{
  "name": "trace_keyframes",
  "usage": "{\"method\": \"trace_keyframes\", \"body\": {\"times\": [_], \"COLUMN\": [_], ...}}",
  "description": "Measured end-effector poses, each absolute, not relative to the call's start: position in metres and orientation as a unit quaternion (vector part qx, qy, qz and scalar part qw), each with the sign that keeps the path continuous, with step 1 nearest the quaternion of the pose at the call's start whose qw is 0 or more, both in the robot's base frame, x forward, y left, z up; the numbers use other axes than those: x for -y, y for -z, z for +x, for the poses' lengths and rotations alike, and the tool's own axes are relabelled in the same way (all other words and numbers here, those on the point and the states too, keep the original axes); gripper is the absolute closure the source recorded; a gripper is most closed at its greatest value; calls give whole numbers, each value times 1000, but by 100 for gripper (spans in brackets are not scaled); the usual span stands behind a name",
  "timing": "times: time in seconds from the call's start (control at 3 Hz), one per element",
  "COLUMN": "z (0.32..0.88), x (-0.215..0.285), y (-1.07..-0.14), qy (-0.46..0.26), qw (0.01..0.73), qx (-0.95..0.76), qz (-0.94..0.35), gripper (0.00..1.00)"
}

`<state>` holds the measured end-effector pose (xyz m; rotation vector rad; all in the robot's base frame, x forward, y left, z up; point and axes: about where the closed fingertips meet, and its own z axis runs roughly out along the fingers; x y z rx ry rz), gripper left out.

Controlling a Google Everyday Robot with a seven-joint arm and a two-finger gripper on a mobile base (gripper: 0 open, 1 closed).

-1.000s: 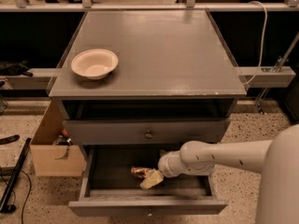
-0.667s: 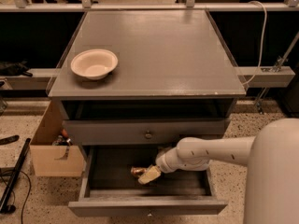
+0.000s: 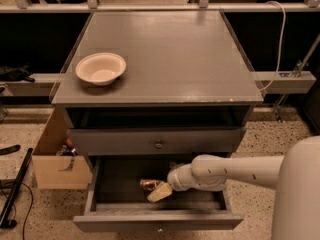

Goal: Pick orange can from middle drawer and place on counter

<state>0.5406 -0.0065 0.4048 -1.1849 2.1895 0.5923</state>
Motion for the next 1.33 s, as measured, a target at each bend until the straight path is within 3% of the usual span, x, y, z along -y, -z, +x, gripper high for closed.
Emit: {"method": "trace_keyframes", "body": {"times": [1.0, 1.33], "z": [544, 544], "x": [4, 4], "y": [-376, -376], "qy": [-204, -204], "qw": [279, 279], "qx": [-823, -823], "qz": [-450, -450], "gripper": [0, 19]}}
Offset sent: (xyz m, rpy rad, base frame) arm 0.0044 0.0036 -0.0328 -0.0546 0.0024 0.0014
